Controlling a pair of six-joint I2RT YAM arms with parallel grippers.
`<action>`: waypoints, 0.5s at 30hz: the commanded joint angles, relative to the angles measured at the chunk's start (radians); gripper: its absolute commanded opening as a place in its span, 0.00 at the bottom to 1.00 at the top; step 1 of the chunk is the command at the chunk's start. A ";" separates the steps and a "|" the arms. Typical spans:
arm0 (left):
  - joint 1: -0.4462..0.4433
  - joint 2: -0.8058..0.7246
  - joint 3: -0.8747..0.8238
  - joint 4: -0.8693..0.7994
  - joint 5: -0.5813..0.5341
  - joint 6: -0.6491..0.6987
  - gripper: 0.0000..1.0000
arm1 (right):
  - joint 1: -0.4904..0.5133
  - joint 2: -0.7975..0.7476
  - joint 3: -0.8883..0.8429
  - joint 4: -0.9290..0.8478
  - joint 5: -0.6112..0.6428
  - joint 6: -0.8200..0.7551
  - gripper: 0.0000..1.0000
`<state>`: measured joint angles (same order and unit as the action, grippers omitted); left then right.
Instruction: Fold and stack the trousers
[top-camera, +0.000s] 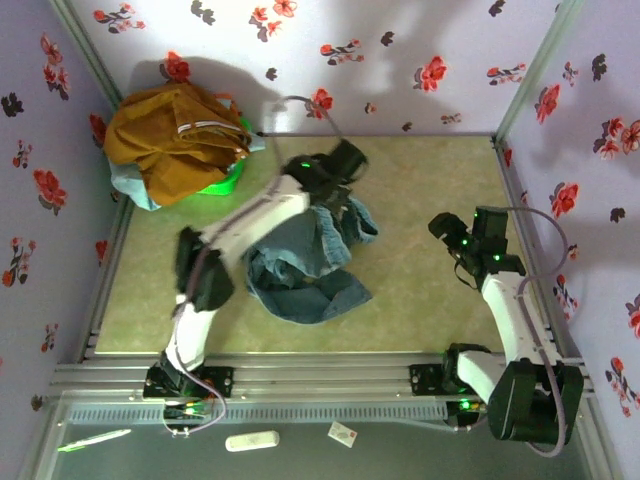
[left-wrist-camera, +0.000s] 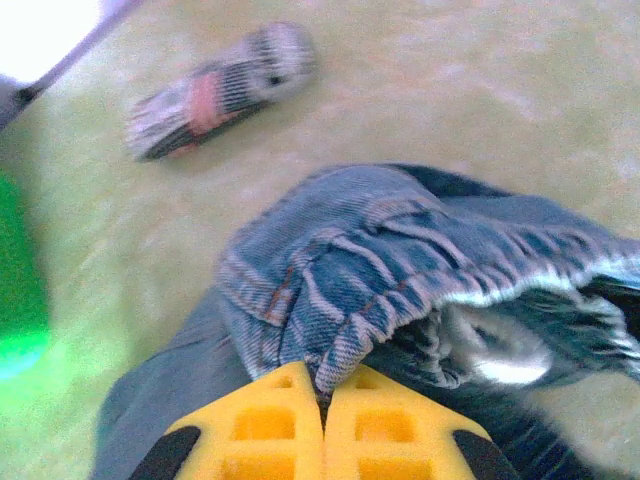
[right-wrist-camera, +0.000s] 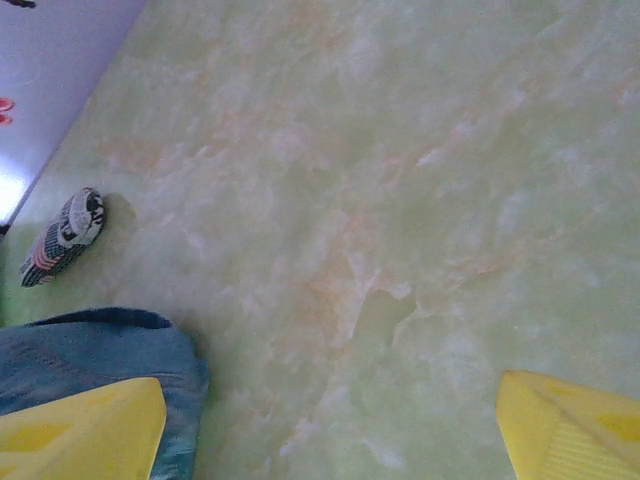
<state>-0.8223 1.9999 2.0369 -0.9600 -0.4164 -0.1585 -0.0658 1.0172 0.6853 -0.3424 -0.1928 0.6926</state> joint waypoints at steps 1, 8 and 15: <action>0.157 -0.292 -0.220 0.036 -0.039 -0.181 0.00 | 0.044 -0.020 -0.003 0.036 -0.029 0.017 0.85; 0.551 -0.956 -0.785 -0.011 0.062 -0.459 0.17 | 0.209 0.037 0.033 0.084 0.013 0.045 0.87; 0.890 -1.225 -0.867 -0.222 0.105 -0.489 0.96 | 0.350 0.145 0.123 0.083 0.021 0.014 0.89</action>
<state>-0.0013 0.7883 1.1748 -1.0798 -0.3576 -0.5961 0.2317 1.1263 0.7448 -0.2710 -0.1913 0.7185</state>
